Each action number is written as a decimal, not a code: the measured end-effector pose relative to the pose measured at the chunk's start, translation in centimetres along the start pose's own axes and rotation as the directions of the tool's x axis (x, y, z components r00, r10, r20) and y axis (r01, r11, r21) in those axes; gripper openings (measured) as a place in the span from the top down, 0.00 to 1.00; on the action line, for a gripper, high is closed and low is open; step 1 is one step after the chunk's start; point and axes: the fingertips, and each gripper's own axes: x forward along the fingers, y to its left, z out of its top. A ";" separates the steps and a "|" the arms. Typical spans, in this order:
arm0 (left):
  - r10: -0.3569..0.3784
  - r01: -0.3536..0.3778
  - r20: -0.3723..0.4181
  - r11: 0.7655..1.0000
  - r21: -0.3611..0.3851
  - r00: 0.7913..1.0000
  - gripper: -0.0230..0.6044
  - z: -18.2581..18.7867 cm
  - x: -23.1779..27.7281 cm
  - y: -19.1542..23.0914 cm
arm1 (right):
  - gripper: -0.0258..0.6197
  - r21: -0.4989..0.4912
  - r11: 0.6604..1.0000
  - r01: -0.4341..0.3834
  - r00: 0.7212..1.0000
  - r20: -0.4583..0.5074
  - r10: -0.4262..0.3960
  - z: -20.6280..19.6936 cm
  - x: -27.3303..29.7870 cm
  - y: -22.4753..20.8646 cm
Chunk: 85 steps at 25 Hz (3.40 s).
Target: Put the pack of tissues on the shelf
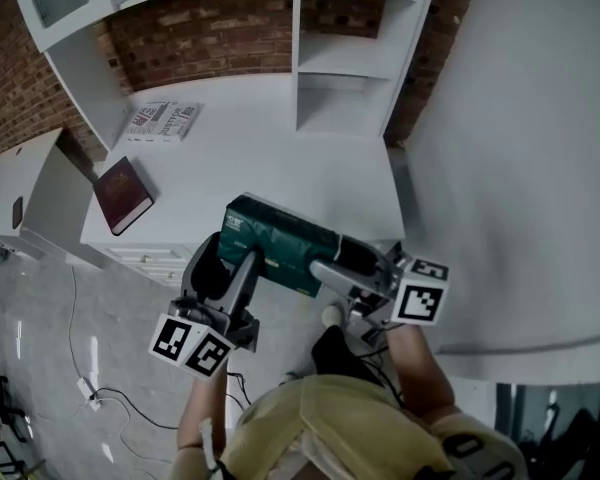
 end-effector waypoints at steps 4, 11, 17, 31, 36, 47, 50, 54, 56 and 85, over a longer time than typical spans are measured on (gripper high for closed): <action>-0.013 0.013 0.011 1.000 0.014 1.000 0.49 -0.1 6.4 -0.1 | 0.48 -0.011 1.000 -0.004 1.000 0.012 0.004 4.8 -0.8 -4.2; -0.043 0.043 0.015 0.999 0.027 0.999 0.49 -0.5 15.5 -1.0 | 0.48 -0.029 1.000 0.001 0.999 0.049 0.000 11.7 -2.7 -9.5; -0.068 0.067 0.020 0.997 0.047 0.997 0.49 -0.6 23.3 -2.5 | 0.48 -0.038 0.999 0.013 0.997 0.082 -0.010 17.6 -4.9 -13.8; -0.122 0.120 0.020 0.989 0.082 0.992 0.49 0.1 32.3 -2.1 | 0.48 -0.063 0.998 0.025 0.985 0.172 -0.014 24.3 -5.3 -18.7; -0.176 0.175 0.010 0.982 0.077 0.984 0.49 0.5 35.8 -1.5 | 0.48 -0.063 0.996 0.069 0.976 0.209 -0.055 26.5 -5.2 -20.5; -0.226 0.232 -0.057 0.963 0.139 0.973 0.49 1.3 42.9 0.9 | 0.48 -0.056 0.981 0.184 0.941 0.299 -0.160 30.9 -3.7 -24.5; -0.188 0.202 -0.077 0.942 0.266 0.979 0.49 1.5 44.2 1.7 | 0.48 -0.084 0.966 0.245 0.926 0.316 -0.208 31.6 -3.2 -25.5; -0.183 0.195 -0.070 0.937 0.289 0.981 0.49 1.8 45.5 2.4 | 0.48 -0.082 0.957 0.279 0.907 0.351 -0.234 32.5 -2.7 -26.2; -0.182 0.195 -0.072 0.939 0.283 0.981 0.49 1.8 46.2 2.7 | 0.48 -0.083 0.952 0.293 0.898 0.367 -0.245 32.8 -2.5 -26.4; -0.021 0.049 -0.073 0.909 0.413 0.997 0.65 3.1 47.2 6.9 | 0.48 -0.405 0.598 0.691 0.704 0.565 -0.431 36.3 2.3 -30.0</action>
